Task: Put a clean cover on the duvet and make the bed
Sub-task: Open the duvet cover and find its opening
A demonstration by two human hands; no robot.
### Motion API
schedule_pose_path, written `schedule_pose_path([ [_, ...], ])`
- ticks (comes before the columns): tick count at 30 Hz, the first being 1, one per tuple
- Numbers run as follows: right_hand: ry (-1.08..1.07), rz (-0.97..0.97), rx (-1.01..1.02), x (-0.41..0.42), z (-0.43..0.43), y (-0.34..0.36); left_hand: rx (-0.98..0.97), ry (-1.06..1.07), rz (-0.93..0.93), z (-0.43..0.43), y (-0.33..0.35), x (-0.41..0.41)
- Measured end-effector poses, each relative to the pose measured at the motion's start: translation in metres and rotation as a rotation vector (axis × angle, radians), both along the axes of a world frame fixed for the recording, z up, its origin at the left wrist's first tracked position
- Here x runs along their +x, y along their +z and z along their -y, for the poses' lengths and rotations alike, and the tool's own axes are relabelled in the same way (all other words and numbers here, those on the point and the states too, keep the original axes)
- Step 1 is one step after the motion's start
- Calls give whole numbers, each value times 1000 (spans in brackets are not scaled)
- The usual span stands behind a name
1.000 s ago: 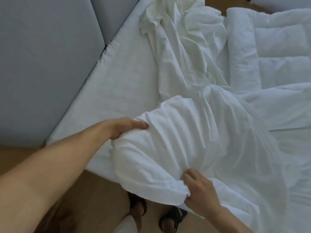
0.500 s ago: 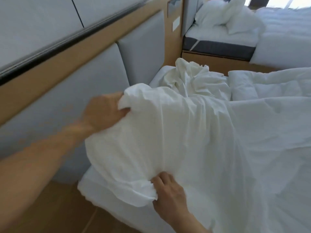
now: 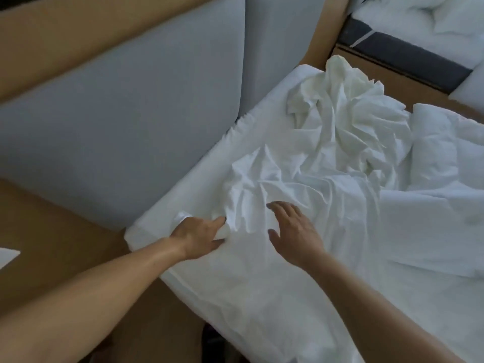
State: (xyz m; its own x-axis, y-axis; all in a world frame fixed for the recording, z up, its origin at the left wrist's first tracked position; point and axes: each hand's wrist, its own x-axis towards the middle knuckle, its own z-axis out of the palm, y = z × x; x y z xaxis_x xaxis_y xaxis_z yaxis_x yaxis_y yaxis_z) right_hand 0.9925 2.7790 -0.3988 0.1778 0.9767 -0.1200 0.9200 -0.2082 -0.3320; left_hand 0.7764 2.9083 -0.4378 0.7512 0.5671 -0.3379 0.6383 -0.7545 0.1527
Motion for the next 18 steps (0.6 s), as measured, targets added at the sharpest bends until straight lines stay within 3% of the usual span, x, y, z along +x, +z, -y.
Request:
schedule_pose_path([
  [6, 53, 204, -318, 66, -68, -38, -161, 202, 58, -18, 7, -4],
  [12, -334, 332, -239, 127, -24, -68, -250, 316, 26, -11, -13, -7],
  [14, -629, 221, -301, 150, -11, -65, -290, 344, 14, -11, -18, -4],
  [16, -868, -29, -332, 168, -4, -63, -335, 371, -1, -11, -21, -2],
  [18, -850, -174, -312, 172, 0, -63, -340, 382, -30, -13, -21, 3],
])
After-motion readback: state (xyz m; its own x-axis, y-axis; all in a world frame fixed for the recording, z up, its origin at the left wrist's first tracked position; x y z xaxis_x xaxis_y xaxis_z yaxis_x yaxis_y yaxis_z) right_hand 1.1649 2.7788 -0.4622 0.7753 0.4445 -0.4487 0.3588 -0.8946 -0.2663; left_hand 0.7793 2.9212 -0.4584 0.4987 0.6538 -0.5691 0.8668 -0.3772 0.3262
